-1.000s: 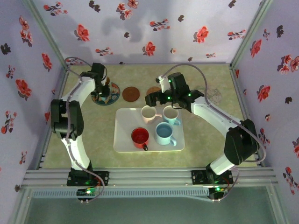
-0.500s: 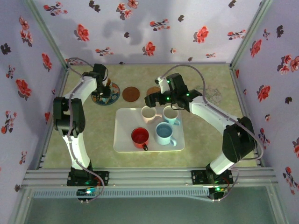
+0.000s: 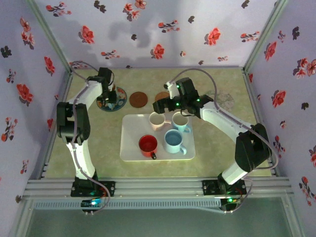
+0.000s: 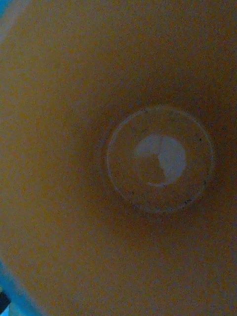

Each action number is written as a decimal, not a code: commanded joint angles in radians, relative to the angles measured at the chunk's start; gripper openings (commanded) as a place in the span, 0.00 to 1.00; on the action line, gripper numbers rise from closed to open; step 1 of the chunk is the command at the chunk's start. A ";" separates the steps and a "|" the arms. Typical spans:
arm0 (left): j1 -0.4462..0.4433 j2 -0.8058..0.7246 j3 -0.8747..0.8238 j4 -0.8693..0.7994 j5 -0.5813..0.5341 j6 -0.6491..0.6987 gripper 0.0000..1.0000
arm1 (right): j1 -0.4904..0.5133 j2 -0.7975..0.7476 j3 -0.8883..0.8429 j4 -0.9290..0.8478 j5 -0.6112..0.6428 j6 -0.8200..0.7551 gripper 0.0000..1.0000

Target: Place the cup by the coaster

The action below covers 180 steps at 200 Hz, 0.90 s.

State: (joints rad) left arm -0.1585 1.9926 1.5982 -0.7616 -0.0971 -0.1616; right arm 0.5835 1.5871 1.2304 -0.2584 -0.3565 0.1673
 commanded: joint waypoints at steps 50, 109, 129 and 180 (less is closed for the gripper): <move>0.007 -0.052 0.029 -0.023 -0.012 -0.033 0.55 | 0.006 0.006 0.035 -0.002 -0.010 0.001 1.00; 0.004 -0.166 0.030 -0.058 0.012 -0.054 0.77 | 0.005 -0.029 0.032 -0.025 -0.018 -0.010 1.00; -0.006 -0.208 0.031 -0.075 0.024 -0.053 0.81 | 0.006 -0.046 0.034 -0.045 -0.019 -0.018 1.00; -0.056 -0.318 0.036 -0.145 0.043 -0.058 0.91 | 0.007 -0.100 0.022 -0.108 -0.028 -0.030 1.00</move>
State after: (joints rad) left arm -0.1841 1.7428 1.6108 -0.8394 -0.0780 -0.2085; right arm 0.5835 1.5448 1.2362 -0.3161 -0.3641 0.1604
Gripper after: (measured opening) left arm 0.891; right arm 0.996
